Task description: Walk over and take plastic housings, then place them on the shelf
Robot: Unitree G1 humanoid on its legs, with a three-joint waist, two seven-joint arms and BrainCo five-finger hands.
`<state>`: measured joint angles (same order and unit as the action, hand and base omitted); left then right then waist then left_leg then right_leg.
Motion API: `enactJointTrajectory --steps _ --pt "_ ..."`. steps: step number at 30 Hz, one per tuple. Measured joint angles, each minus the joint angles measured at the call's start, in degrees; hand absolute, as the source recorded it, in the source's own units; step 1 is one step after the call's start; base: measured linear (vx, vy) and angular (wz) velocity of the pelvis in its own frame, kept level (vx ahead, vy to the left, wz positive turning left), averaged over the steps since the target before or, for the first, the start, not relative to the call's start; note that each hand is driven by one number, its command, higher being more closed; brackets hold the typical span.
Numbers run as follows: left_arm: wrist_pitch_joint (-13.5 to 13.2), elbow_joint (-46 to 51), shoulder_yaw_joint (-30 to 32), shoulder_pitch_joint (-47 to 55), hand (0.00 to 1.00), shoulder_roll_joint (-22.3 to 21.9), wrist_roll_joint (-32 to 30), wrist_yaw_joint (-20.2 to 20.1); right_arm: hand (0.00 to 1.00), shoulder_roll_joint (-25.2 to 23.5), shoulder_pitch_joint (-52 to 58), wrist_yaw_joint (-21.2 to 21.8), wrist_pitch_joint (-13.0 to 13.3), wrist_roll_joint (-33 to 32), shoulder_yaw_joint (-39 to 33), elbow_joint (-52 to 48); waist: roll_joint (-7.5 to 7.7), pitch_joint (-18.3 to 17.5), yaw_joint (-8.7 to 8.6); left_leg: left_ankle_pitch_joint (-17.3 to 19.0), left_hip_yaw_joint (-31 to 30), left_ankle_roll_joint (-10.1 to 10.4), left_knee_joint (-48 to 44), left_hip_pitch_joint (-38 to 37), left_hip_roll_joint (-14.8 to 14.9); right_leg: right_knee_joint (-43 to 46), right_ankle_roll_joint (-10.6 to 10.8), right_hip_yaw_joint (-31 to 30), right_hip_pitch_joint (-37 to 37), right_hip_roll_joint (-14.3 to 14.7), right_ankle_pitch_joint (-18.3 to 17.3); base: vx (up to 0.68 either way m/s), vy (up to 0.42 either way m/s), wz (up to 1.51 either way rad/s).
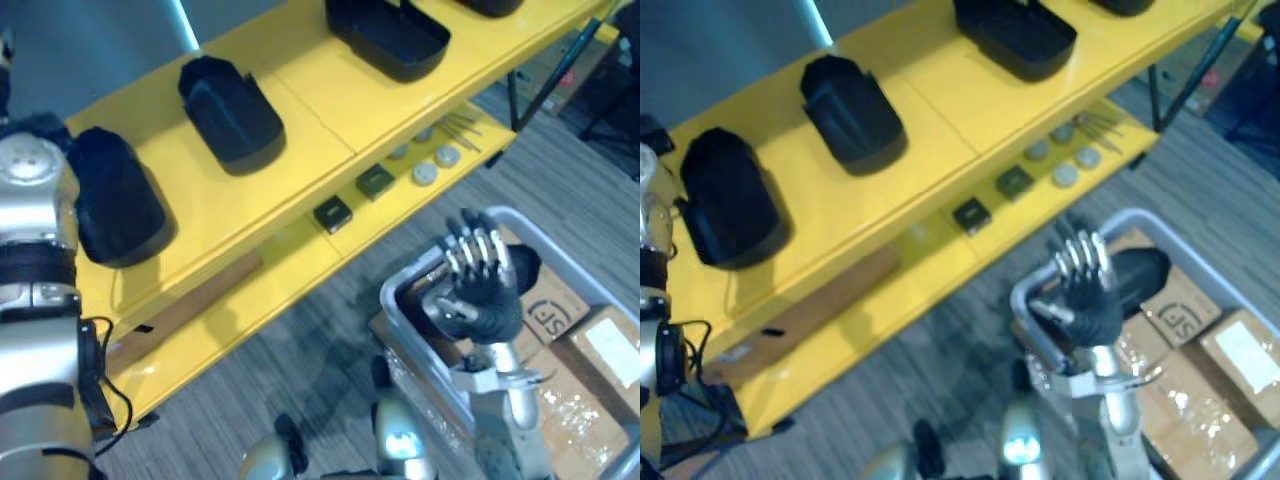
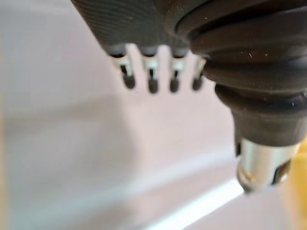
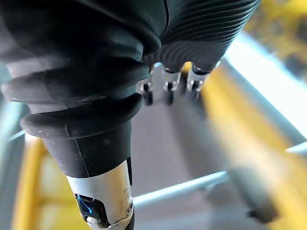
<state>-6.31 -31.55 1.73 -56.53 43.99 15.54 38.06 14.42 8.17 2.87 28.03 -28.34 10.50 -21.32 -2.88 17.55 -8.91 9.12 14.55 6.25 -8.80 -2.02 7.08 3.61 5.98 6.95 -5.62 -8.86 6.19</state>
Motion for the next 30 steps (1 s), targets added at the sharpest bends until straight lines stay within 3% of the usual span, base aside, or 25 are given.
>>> enactJointTrajectory --steps 4,7,9,10,12,15,16,18,21,27,30 --pt "-4.0 13.6 3.6 9.1 0.00 -2.6 -0.9 1.5 0.00 0.0 -8.6 -2.9 0.2 0.7 4.1 3.6 -1.09 -3.3 3.18 -1.2 -3.1 0.2 1.7 -2.5 0.1 -1.7 0.0 3.9 4.4 0.0 0.0 0.08 -0.007 0.42" --pt "-6.3 26.8 14.6 25.1 0.00 -6.8 -3.2 2.4 0.00 -0.1 -12.0 -3.0 -3.2 3.6 6.3 7.3 -2.15 -7.2 6.96 -1.5 -6.3 0.3 2.8 -2.9 0.0 -4.4 0.0 7.8 7.9 -0.1 -0.1 0.05 -0.019 0.60" --pt "-6.7 32.3 22.2 38.9 0.00 -11.1 -6.8 3.6 0.00 -0.5 -11.9 -3.2 -6.3 5.6 7.6 10.4 -1.47 -10.1 10.09 -1.8 -9.5 0.7 3.4 -2.7 -0.1 -7.0 0.0 11.8 10.7 0.1 -0.1 0.06 -0.039 0.71" --pt "-6.9 32.4 23.6 41.9 0.00 -12.4 -6.9 3.6 0.00 -0.8 -12.0 -3.2 -7.0 6.3 7.7 11.2 -1.19 -10.4 10.90 -1.8 -10.3 0.7 3.4 -2.7 -0.1 -7.4 0.0 12.5 11.3 0.2 -0.1 0.05 -0.035 0.72" --pt "-6.9 32.2 27.6 53.4 0.00 -18.4 -6.4 4.7 0.00 -1.5 -12.5 -3.7 -8.6 8.9 9.0 14.0 -0.02 -11.6 14.13 -2.2 -12.7 1.0 3.4 -1.7 -0.2 -8.1 0.0 15.1 12.4 0.3 -0.1 0.01 -0.027 0.55" --pt "-4.7 28.9 29.0 62.9 0.00 -25.9 -3.9 5.7 0.00 -3.4 -14.2 -4.3 -10.0 11.2 13.0 16.7 1.70 -12.7 16.31 -3.0 -14.6 0.9 4.7 -1.0 -0.6 -8.1 0.1 17.1 12.9 0.0 -0.6 -0.03 -0.008 0.36" --pt "-4.0 26.9 29.0 65.4 0.00 -28.3 -2.7 5.6 1.00 -4.5 -15.2 -4.4 -10.5 11.3 14.4 18.0 2.22 -13.1 16.67 -3.0 -15.2 0.9 4.8 -0.6 -0.8 -8.1 0.0 17.8 12.9 -0.1 -0.9 -0.05 -0.006 0.43" --pt "-2.8 22.7 28.9 69.3 0.00 -32.8 -2.2 5.3 1.00 -6.2 -16.6 -5.4 -11.5 12.7 16.2 20.8 3.50 -13.9 17.80 -3.0 -15.9 0.7 5.1 0.0 -0.8 -8.1 -0.1 18.5 12.8 -0.1 -1.1 -0.02 0.003 0.23" --pt "-2.4 9.7 26.9 76.0 0.00 -39.6 -2.2 -0.6 1.00 -7.7 -19.8 -8.2 -13.1 13.5 17.1 26.9 4.92 -14.7 19.15 -3.0 -17.3 0.7 5.2 0.1 -1.2 -8.0 0.0 19.9 13.5 -0.3 -2.0 0.01 0.015 0.20" --pt "-3.8 -5.1 21.1 77.2 0.00 -42.6 -2.1 -10.3 1.00 -7.8 -22.0 -11.7 -13.2 13.8 17.5 31.4 4.37 -14.4 20.41 -3.1 -17.3 0.9 5.1 0.3 -1.0 -7.1 0.3 19.9 13.0 -0.4 -2.5 0.00 0.005 0.03" --pt "-5.2 -7.7 19.2 76.6 0.00 -42.8 -2.0 -13.6 1.00 -8.1 -23.4 -13.3 -13.6 16.0 17.6 33.5 4.70 -14.3 20.45 -3.2 -17.2 0.9 4.1 1.6 -0.8 -6.1 0.5 19.8 11.5 -0.4 -2.4 0.02 0.017 -0.01"
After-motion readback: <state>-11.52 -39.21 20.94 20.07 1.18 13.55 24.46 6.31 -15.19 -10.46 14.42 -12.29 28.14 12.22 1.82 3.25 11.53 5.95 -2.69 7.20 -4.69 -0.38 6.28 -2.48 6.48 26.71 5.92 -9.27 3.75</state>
